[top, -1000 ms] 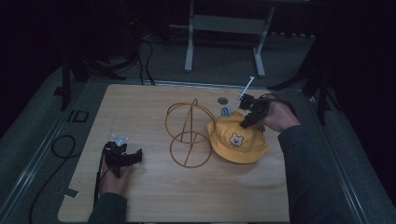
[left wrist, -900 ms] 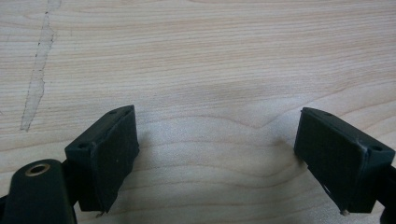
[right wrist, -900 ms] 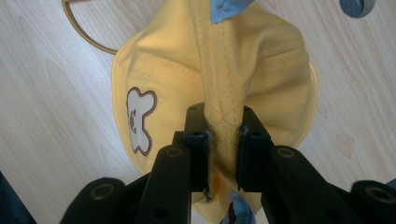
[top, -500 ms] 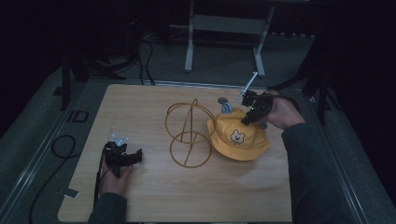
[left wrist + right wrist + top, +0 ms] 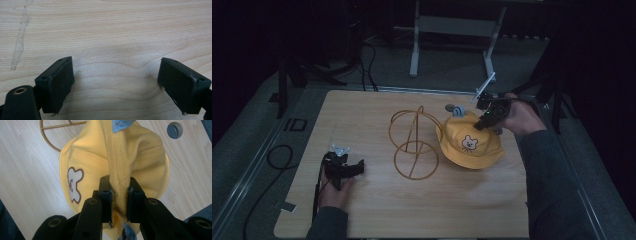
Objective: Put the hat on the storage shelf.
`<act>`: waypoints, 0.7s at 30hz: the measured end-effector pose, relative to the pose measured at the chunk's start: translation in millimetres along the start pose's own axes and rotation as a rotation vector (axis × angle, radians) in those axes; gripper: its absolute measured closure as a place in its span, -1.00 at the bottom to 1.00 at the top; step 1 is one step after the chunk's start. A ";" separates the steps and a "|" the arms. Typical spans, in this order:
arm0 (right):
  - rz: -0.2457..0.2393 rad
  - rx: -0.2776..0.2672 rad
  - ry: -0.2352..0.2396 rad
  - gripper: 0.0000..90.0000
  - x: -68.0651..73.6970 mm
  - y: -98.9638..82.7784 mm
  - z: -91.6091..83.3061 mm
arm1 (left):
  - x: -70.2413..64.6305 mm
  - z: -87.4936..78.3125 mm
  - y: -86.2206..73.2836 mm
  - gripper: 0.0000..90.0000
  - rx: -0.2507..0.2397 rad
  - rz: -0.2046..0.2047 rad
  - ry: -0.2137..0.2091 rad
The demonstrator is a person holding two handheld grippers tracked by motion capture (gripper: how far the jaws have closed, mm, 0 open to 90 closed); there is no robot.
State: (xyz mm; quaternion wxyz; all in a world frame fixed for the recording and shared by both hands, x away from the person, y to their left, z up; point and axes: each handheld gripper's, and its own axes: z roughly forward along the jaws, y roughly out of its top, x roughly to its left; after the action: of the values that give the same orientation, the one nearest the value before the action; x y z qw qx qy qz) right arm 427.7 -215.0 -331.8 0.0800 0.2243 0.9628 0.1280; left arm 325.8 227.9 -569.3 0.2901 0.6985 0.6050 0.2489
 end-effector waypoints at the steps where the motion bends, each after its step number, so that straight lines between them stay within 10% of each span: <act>1: 0.002 -0.007 0.000 0.72 -0.5 -0.9 -1.9 | 0.0 0.0 0.0 -0.70 0.000 0.000 0.000; 21: -0.004 -0.062 -0.023 0.72 -3.7 -9.3 -31.0 | -0.1 -0.1 0.0 -0.70 0.001 -0.001 0.000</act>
State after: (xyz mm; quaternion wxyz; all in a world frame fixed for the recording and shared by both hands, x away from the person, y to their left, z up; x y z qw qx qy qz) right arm 420.7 -231.3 -304.5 0.0984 0.2213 0.9578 0.1548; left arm 325.8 227.8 -569.3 0.2900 0.6984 0.6053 0.2485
